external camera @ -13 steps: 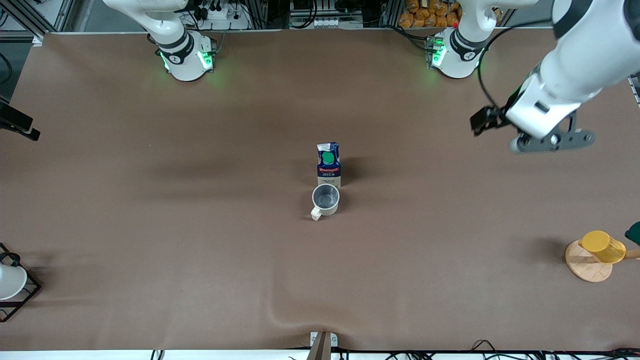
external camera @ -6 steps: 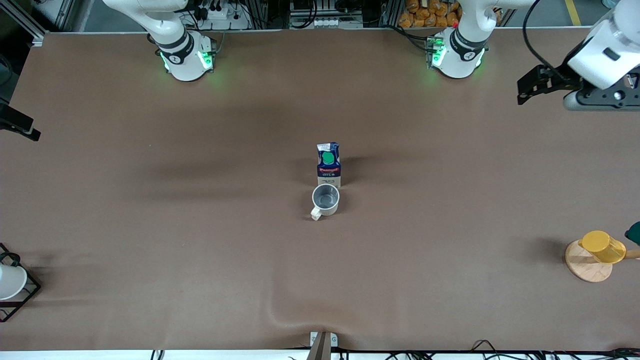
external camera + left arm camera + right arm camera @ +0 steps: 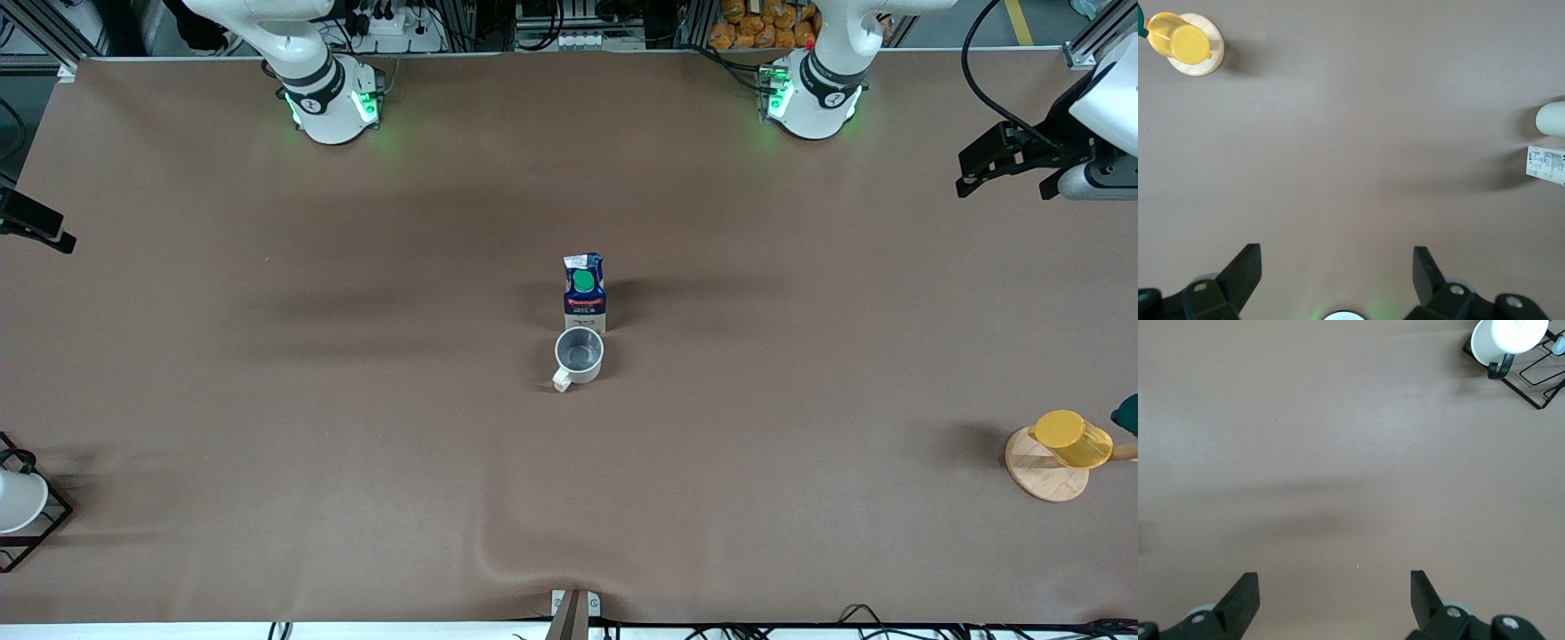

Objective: Place milk next to cup

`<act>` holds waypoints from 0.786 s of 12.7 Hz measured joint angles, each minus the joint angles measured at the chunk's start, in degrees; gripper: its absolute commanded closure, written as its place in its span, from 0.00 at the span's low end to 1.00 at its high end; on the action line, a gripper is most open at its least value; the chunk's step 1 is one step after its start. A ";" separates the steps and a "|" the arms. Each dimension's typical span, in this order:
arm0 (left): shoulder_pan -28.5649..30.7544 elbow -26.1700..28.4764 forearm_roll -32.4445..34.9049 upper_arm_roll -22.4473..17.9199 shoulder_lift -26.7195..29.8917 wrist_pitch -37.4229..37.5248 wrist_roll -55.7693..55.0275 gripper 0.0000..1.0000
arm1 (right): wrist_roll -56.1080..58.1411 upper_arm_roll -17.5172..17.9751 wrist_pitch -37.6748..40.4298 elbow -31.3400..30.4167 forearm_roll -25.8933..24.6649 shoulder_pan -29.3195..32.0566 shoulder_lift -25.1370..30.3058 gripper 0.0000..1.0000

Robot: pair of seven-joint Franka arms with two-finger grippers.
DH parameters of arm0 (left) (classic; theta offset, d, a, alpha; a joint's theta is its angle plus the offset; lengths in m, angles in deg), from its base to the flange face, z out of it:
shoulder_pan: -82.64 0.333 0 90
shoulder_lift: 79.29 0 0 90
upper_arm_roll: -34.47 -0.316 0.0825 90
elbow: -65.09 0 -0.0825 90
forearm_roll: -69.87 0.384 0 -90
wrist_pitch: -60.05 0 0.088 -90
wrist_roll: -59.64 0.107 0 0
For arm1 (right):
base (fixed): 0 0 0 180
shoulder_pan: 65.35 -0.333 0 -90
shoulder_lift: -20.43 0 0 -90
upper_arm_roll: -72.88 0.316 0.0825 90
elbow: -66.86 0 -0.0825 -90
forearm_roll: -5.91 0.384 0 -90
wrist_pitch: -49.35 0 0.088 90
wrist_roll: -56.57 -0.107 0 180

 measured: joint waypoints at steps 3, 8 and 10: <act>0.00 -0.02 0.00 0.15 -0.45 -0.15 0.01 0.00 | 0.05 0.07 0.00 0.01 0.00 -0.01 -0.01 0.00; 0.12 -0.10 0.00 0.07 -0.48 -0.19 2.13 0.00 | 0.09 0.56 0.86 0.01 0.03 -1.03 -0.01 0.00; 0.04 -0.10 0.00 0.15 -0.49 -0.19 3.82 0.00 | 0.09 0.59 1.03 0.01 0.03 -1.13 -0.01 0.00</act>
